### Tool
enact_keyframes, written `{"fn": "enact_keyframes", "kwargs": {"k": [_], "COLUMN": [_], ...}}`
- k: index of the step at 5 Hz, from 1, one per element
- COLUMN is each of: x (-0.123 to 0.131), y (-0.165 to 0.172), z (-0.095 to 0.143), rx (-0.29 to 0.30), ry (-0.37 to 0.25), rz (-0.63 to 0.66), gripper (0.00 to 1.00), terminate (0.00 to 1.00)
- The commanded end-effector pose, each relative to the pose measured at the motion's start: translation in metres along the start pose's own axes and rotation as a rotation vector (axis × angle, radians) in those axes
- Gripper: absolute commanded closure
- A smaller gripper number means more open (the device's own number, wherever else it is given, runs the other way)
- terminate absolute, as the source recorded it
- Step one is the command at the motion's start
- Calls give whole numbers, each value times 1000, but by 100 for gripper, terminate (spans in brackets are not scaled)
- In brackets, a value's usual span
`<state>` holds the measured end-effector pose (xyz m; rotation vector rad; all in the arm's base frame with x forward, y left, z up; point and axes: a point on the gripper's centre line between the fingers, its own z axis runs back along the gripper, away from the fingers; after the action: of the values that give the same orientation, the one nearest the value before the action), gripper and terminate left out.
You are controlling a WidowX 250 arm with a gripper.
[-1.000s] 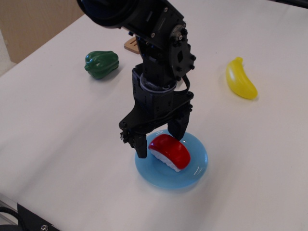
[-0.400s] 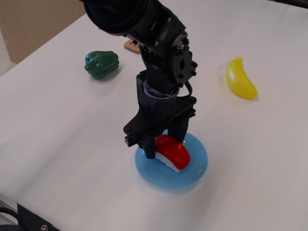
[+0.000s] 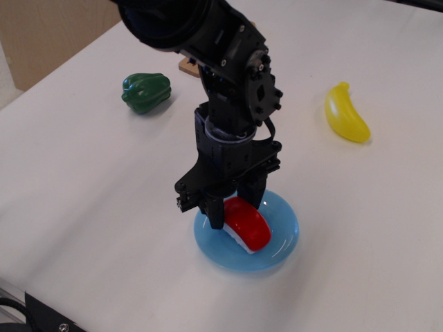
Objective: Take sushi off plate
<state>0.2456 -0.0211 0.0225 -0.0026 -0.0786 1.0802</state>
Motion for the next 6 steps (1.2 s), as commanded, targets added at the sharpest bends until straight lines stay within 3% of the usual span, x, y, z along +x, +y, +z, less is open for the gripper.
{"fn": "enact_keyframes", "kwargs": {"k": [1,3,4,6], "x": [48,105,129,153], "y": [-2,14,7,-17], "z": [55,30,21,9], "rx": [-157,-105,-79,-65], "ry": [-44,-75,-112,-121], "rz": [108,234,229,207], "gripper": [100,100,100,100], "terminate": [0,0,0,0]}}
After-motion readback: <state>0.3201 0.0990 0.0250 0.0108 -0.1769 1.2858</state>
